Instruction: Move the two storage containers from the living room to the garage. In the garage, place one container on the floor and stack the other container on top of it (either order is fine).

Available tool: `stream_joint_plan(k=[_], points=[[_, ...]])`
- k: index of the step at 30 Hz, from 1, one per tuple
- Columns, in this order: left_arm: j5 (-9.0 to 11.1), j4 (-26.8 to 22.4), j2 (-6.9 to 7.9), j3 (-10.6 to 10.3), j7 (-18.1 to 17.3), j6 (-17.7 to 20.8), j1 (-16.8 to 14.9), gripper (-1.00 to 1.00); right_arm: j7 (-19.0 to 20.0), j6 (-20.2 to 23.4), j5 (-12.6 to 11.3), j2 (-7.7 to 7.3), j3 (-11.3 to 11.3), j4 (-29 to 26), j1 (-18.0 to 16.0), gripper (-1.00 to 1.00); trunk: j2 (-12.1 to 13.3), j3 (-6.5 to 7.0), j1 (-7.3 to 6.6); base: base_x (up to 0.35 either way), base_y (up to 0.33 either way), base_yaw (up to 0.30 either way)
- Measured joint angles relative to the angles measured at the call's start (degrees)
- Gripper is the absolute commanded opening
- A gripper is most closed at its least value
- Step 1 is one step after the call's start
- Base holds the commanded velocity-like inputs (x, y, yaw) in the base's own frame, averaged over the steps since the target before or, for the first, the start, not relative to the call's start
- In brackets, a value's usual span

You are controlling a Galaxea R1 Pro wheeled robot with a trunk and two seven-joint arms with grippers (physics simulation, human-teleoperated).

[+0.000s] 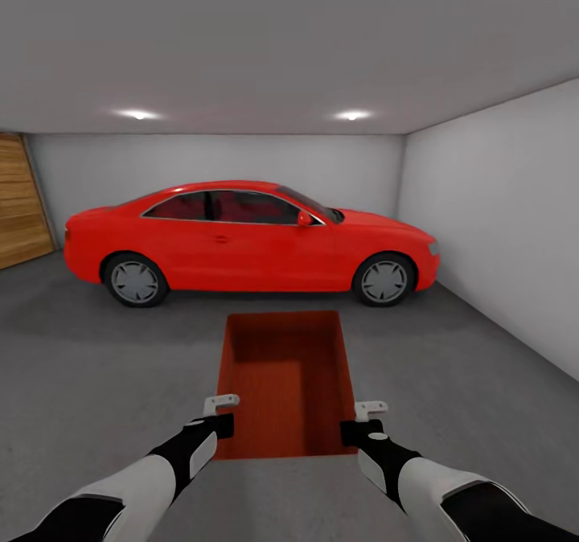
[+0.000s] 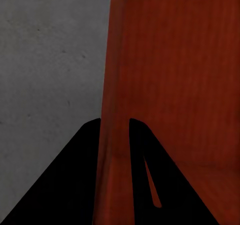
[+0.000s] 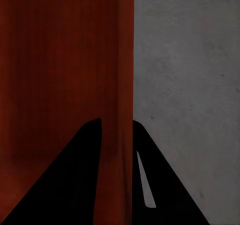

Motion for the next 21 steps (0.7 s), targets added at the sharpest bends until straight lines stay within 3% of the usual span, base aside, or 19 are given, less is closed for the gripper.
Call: stream_joint_plan(k=[9, 21], points=[[0.0, -0.1, 0.0, -0.1, 0.0, 0.3, 0.0, -1.0, -0.1, 0.1, 0.1, 0.0, -0.1, 0.0, 0.0, -1.0, 0.0, 0.0, 0.01, 0.297, 0.0, -0.035], [0.0, -0.2, 0.06, 0.1, -0.1, 0.1, 0.0, -1.0, -0.3, 0.3, 0.9, 0.03, -0.6, -0.5, 0.0, -1.0, 0.0, 0.0, 0.03, 0.028, 0.0, -0.264]])
